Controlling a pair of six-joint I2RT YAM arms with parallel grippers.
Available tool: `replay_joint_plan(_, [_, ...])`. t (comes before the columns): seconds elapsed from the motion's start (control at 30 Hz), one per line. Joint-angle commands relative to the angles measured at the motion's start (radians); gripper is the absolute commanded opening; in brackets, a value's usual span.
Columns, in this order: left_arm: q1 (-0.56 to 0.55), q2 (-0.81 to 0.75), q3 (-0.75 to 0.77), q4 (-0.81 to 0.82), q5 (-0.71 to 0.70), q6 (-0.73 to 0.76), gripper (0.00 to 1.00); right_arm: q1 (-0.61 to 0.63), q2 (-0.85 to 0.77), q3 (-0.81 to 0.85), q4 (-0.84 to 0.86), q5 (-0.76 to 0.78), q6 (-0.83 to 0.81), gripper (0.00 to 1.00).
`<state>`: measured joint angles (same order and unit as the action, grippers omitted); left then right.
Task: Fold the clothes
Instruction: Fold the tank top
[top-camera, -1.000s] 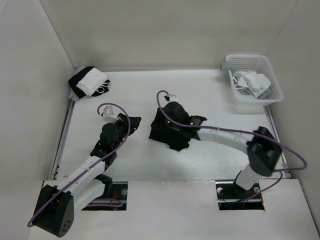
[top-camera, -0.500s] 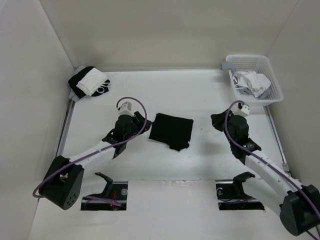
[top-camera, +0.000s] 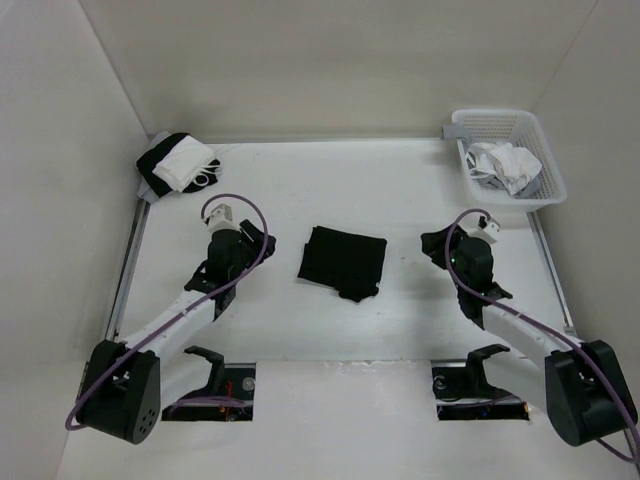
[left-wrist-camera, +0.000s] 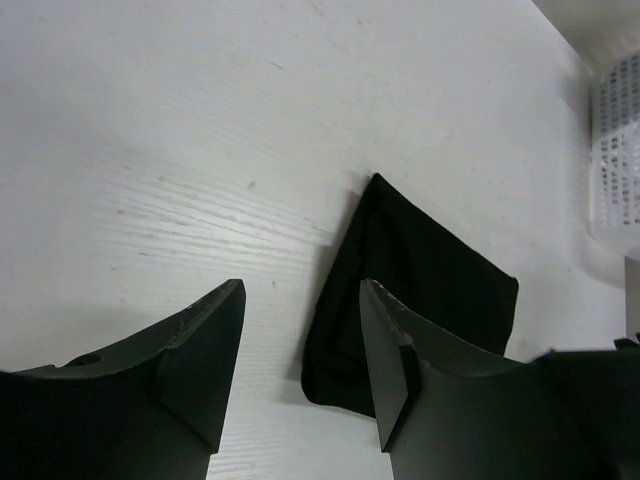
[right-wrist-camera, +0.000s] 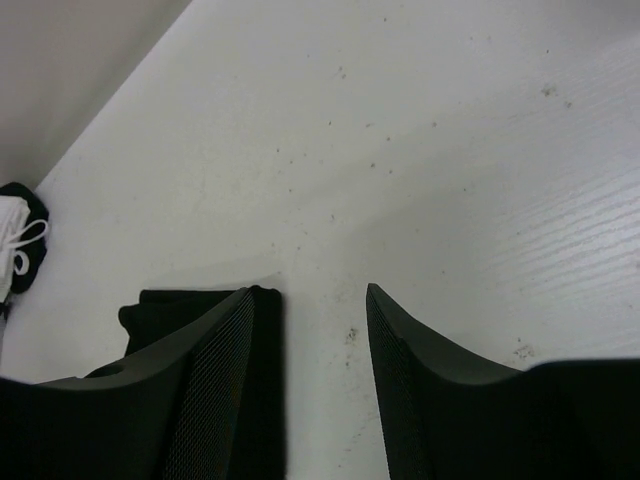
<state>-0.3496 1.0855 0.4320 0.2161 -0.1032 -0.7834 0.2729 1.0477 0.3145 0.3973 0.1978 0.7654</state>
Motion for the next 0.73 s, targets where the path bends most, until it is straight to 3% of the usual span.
replay_joint_plan(0.0, [0.053, -0.059, -0.032, -0.023, -0.003, 0.018, 0.48, -0.021, -0.031, -0.012, 0.1, -0.001, 0.023, 0.54])
replay_joint_plan(0.23, [0.079, -0.093, -0.036, -0.04, -0.004, 0.019, 0.48, -0.025, -0.034, -0.014, 0.098, -0.011, 0.026, 0.55])
replay_joint_plan(0.7, [0.034, 0.017, 0.01, -0.011, -0.001, 0.036, 0.51, -0.025, -0.002, -0.008, 0.101, -0.024, 0.026, 0.55])
